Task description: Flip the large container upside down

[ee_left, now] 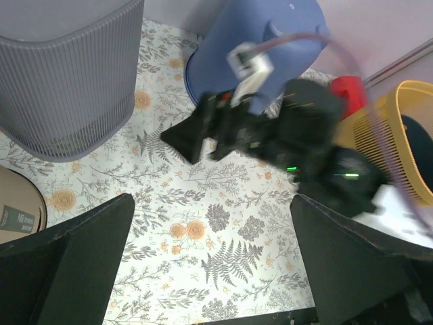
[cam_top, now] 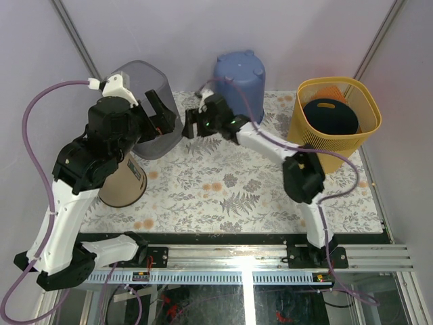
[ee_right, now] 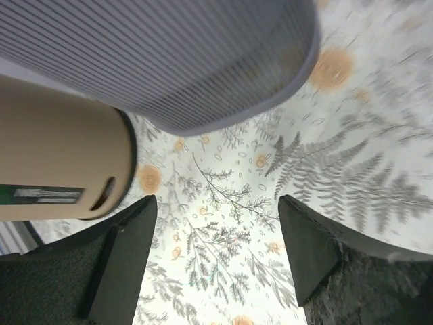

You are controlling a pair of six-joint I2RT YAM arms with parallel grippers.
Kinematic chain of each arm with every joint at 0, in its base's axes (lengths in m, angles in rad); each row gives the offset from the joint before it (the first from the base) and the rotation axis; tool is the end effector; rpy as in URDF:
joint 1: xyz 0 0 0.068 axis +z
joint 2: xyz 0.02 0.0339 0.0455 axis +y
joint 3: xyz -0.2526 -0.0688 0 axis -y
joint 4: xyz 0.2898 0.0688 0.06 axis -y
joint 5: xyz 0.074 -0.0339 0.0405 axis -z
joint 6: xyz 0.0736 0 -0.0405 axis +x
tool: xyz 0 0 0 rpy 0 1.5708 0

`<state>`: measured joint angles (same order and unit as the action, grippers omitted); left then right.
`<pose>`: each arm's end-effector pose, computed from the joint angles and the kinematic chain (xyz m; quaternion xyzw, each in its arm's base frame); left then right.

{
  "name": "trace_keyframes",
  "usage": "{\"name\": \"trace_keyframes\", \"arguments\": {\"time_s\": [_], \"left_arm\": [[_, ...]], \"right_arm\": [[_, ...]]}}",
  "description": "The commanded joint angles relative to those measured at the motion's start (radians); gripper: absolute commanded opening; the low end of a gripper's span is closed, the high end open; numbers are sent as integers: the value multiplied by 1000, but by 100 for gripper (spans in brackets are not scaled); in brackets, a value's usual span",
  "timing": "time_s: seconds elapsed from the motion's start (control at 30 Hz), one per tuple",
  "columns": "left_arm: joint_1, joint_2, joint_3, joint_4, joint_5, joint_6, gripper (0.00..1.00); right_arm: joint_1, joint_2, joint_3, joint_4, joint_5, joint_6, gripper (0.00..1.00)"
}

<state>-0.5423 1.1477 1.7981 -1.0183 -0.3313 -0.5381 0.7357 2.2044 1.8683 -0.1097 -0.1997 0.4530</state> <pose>0.2218 -0.1057 0.5154 -0.0916 0.8134 -0.1704 0.5485 0.4311 0.4100 0.2151 -0.1712 0.8258 0.3670 0.3924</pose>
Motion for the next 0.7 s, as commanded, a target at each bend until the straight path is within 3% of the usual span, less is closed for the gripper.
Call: {"name": "trace_keyframes", "arguments": {"time_s": [0.0, 0.23, 0.43, 0.67], "left_arm": [[5, 13, -38, 71, 32, 6, 99], [5, 59, -84, 113, 69, 40, 99], [5, 90, -120, 181, 132, 61, 100], [7, 121, -141, 220, 184, 85, 100]], "right_arm": [[-56, -297, 38, -158, 81, -82, 79], [-202, -430, 211, -499, 214, -110, 77], [-309, -429, 373, -701, 347, -137, 76], [-426, -508, 292, -756, 462, -127, 74]]}}
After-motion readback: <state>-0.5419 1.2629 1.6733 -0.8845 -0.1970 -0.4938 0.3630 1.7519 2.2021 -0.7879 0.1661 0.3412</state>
